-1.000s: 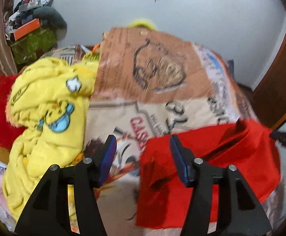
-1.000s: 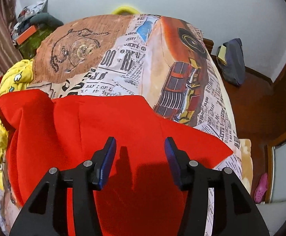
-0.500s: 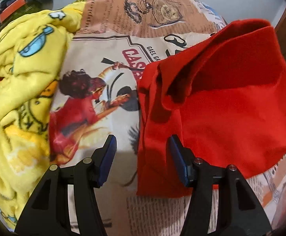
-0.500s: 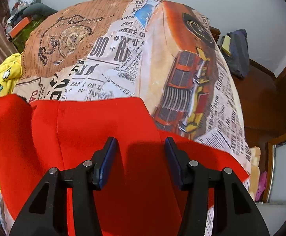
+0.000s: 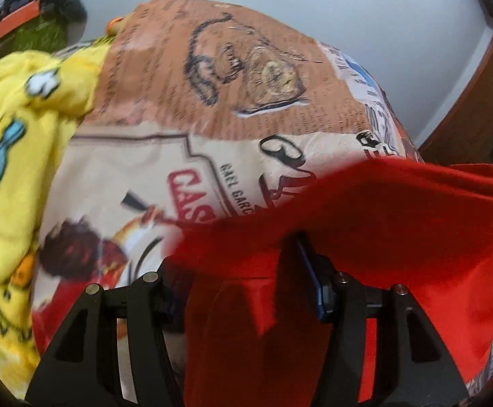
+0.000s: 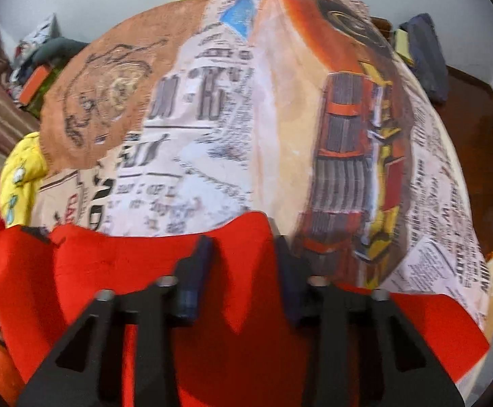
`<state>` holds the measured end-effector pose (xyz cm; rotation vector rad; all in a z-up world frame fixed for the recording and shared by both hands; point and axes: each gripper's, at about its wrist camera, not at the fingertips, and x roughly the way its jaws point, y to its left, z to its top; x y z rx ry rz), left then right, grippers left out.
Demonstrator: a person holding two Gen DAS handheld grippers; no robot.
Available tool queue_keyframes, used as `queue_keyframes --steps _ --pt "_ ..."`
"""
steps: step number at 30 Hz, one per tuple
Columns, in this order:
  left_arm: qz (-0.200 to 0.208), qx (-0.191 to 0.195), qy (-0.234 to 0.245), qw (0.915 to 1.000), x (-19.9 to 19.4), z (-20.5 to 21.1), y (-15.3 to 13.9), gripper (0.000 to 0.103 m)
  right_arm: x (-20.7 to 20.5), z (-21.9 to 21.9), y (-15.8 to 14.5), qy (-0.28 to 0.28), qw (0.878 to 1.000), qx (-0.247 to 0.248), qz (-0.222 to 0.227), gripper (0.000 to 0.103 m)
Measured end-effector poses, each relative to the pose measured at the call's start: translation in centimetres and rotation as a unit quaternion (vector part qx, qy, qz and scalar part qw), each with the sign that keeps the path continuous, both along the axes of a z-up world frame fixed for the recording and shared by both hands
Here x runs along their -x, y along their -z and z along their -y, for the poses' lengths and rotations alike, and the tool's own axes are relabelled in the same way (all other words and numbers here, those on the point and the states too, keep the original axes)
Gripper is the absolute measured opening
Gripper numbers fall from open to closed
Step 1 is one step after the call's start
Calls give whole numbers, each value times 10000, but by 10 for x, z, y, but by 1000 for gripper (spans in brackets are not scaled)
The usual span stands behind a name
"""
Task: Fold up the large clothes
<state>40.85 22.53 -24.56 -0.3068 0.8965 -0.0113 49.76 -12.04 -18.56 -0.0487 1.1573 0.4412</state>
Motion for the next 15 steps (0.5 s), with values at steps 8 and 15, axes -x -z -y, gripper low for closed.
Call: queue_keyframes --steps 8,15 --pt "131 -626 178 9978 -21 25 -23 1 23 4 -47 -249 9952 238 914 5" --pt "489 -906 -21 9947 -7 20 -66 0 29 21 -101 -216 9878 277 1519 4"
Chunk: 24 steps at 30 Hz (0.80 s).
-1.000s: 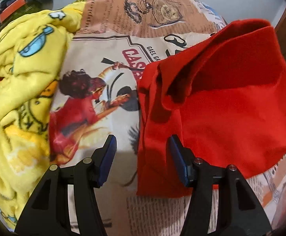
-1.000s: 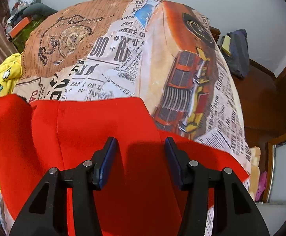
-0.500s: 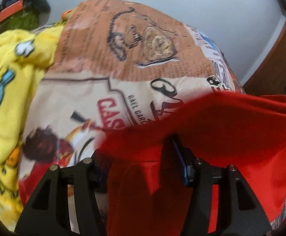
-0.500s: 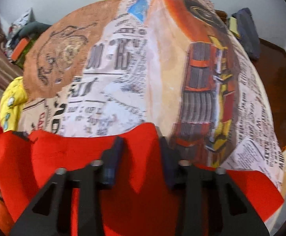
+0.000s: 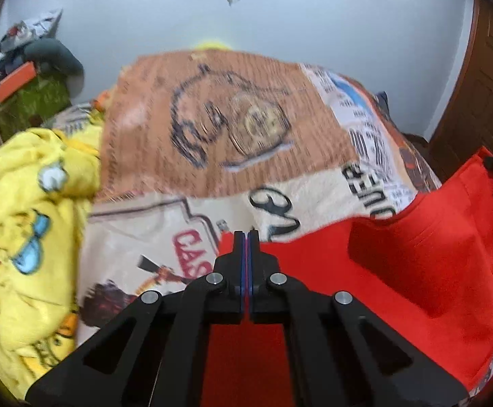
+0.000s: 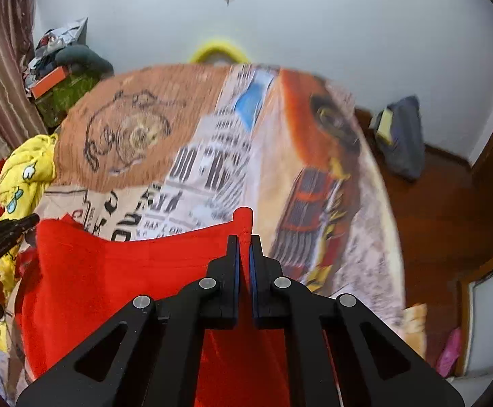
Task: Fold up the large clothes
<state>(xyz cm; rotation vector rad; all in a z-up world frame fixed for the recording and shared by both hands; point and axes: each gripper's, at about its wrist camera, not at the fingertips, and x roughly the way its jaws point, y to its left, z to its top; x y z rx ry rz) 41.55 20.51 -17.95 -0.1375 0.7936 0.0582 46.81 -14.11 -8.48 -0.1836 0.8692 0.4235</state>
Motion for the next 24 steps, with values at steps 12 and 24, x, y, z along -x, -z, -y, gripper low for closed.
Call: queue_keyframes --steps 12,24 --pt "-815 1045 -359 9905 -10 -46 35 28 -28 38 40 788 9956 464 -217 4" --pt "-1544 395 -514 9859 -9 -32 96 29 -10 23 78 877 9804 1763 36 26"
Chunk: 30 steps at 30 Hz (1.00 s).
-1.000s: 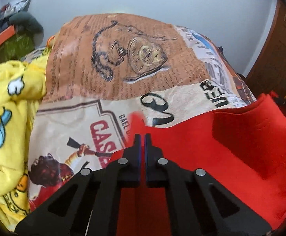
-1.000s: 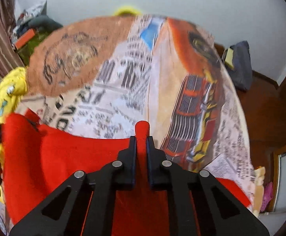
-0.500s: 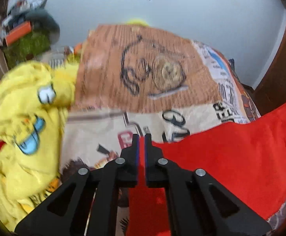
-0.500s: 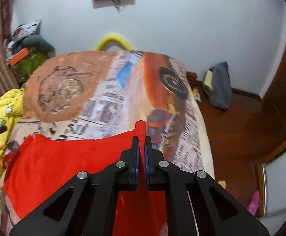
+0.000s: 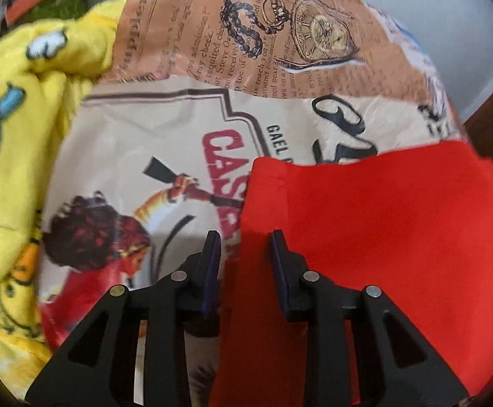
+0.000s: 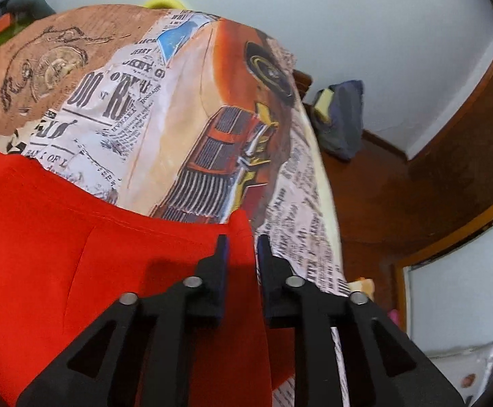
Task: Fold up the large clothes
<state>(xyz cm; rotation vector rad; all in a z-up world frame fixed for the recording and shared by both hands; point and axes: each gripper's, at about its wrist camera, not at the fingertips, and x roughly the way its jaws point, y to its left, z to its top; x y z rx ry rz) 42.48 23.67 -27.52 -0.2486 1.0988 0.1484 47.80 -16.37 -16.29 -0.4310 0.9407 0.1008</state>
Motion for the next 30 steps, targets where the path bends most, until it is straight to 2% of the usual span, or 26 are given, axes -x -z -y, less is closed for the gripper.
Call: queue_keyframes --steps 3,5,7,9,11,15,19,21,24,26,28,30 --pt "133 -508 237 9983 10 14 -16 29 23 -5 -25 -89 9989 -260 386 29" --pt "295 -726 414 9961 20 26 -31 29 39 -12 -40 -247 9972 -433 556 37" --pt "500 -873 574 9933 31 38 -48 32 57 -23 -53 -470 9943 -682 670 57" --pt "682 -1003 705 9901 38 51 -62 41 75 -36 -60 -784 9903 -918 681 63" --pt "912 -1129 883 9855 48 69 -78 48 90 -52 -60 -1112 9871 -1001 564 63" --pt "1189 -881 1158 9822 61 97 -95 50 124 -80 -46 -1627 9788 -1231 203 63" --pt "1270 -613 1333 9810 68 120 -98 50 137 -96 -24 -1712 9725 -1530 -401 63" --pt "1271 -522 1388 9807 70 130 -96 50 140 -101 -15 -1678 9728 -1502 -543 63" --pt "1122 -361 1432 9826 70 141 -85 50 140 -102 -5 -1583 9768 -1322 -571 64" --pt "975 -295 1392 9850 69 143 -74 50 141 -99 -4 -1538 9778 -1317 -544 68" --pt "849 -262 1348 9869 70 142 -63 51 142 -91 -5 -1442 9798 -1297 -486 77" --pt "891 -250 1275 9875 74 138 -57 56 141 -83 -7 -1389 9791 -1386 -527 80"
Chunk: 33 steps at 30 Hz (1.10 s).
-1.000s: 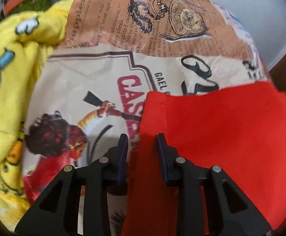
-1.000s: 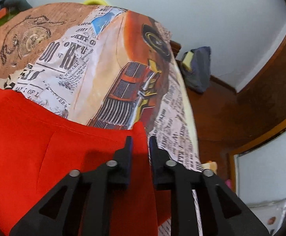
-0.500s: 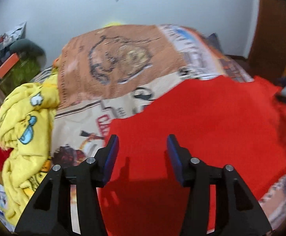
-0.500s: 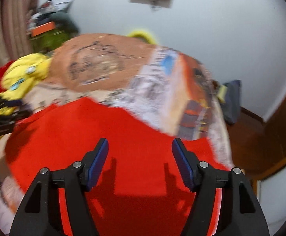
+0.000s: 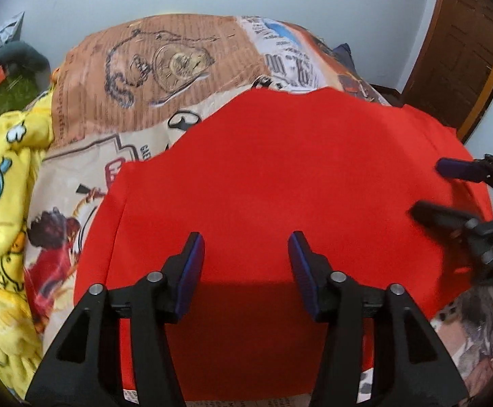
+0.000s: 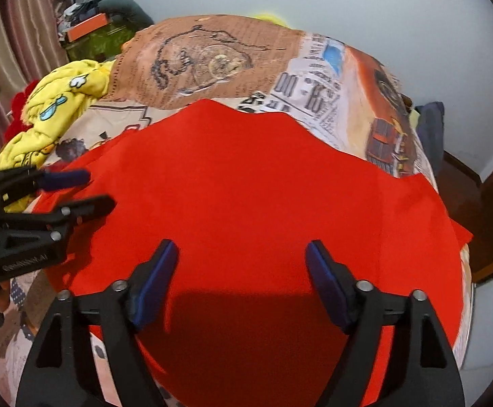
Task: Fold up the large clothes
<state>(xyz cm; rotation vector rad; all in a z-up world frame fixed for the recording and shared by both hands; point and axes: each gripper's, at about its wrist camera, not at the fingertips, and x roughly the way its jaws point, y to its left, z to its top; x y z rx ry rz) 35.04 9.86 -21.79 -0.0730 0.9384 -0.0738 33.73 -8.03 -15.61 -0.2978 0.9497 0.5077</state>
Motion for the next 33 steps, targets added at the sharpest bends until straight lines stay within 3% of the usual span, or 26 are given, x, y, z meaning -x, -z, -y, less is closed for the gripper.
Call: queue_keyframes --steps 2,6,11,17,20,29,33 --pt "101 -22 -119 9999 7 -5 0 63 1 7 0 11 9999 -111 -114 81" --pt "96 103 -287 9995 17 -21 1 67 7 18 -5 107 9999 -123 -24 83" --pt "10 -120 -685 9976 31 -45 6 67 8 43 -6 558 9978 285 206 83" --pt "-245 -322 -1123 9928 53 -77 28 67 9 87 2 1039 9940 349 12 83" --pt "-229 -95 -1328 9908 68 -91 32 69 13 101 2 1245 9908 514 84 83" --pt "-176 166 -1869 9821 87 -112 31 69 25 112 1 1383 9891 498 0 83" --pt "156 49 -2070 9782 99 -118 13 69 27 101 -11 1194 9919 403 139 83"
